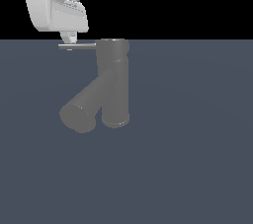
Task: Turn on the faucet by rotating a designated handle.
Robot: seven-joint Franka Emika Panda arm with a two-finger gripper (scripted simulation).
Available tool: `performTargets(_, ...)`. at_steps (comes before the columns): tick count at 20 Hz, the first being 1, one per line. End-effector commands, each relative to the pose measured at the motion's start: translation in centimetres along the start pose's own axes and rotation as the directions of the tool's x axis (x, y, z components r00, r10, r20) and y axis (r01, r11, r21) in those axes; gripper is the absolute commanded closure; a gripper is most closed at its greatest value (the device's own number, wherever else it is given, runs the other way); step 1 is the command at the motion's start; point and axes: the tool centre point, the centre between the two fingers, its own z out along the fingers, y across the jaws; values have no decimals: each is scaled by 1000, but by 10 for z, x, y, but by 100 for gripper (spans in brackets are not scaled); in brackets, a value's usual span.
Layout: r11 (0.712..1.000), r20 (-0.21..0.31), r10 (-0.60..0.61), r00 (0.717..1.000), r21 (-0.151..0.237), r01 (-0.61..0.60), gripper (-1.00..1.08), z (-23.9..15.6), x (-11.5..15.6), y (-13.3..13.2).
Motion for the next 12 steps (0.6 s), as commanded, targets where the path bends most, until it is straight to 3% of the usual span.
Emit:
performTargets(1,1000,-3,-6,1000,-8,6,108,0,-2,12)
performTargets(8,1000,-3,-6,1000,-7,6,108,0,0,32)
performTargets(12,1000,-4,-3,1000,0,3,108,0,4,30)
